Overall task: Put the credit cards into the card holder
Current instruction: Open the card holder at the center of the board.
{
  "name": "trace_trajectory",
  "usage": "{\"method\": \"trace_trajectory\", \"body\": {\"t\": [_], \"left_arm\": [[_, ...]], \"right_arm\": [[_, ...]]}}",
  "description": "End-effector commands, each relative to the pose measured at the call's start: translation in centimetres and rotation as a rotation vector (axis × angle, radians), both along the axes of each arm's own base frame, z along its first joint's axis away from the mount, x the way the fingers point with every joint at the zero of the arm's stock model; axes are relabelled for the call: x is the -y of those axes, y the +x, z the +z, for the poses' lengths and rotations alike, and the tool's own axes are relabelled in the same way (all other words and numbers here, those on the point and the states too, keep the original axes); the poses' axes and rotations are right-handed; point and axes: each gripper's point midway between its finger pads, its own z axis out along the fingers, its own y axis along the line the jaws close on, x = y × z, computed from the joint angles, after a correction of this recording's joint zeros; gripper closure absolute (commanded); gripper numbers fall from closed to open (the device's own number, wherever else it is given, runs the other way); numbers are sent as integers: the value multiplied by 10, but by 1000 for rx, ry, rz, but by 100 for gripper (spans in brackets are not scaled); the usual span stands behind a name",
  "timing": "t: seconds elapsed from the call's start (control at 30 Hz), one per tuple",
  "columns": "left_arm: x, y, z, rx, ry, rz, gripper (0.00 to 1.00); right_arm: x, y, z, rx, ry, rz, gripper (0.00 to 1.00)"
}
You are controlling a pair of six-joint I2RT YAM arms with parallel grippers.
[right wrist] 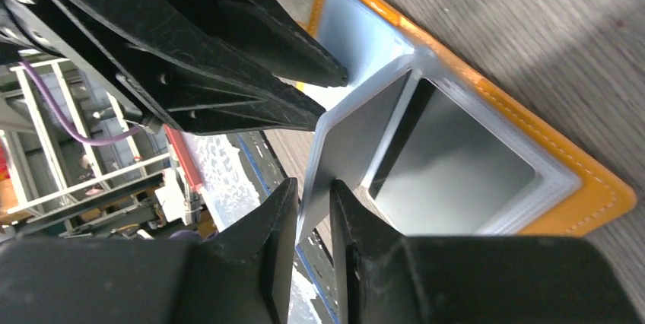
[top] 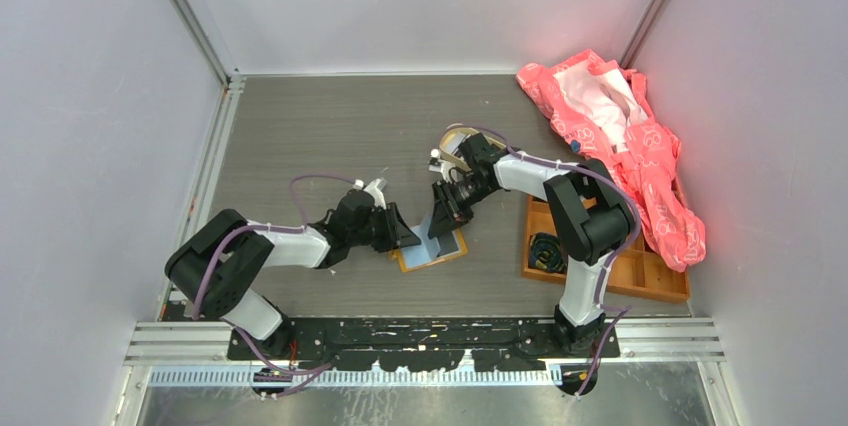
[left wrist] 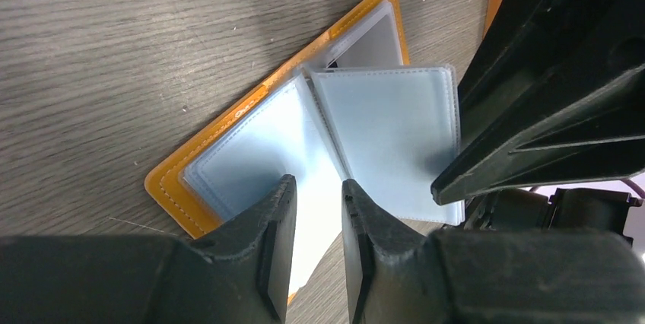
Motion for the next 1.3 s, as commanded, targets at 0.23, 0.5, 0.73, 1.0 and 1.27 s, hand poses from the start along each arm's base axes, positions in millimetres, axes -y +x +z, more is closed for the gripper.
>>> {"method": "trace_trajectory", "body": {"t": [0.23,0.5,0.73,1.0,1.27], "left_arm": [[11,6,30,89,-136,-6,66],[14,4,41,107,-214,-8,52],[-1,-3,43,122,-201,17,52],[-18,-9,61,180,-143,36,51],[-11,-7,85,215,-166,7,57]], "right_arm": [[-8,3,17,-37,95,-18,66],[-4,8,8,-7,37,-36,72],[0,9,5,11,12,-33,72],[3,10,-1,54,-41,-17,71],[25,27,-18,231,-240,-8,62]]}}
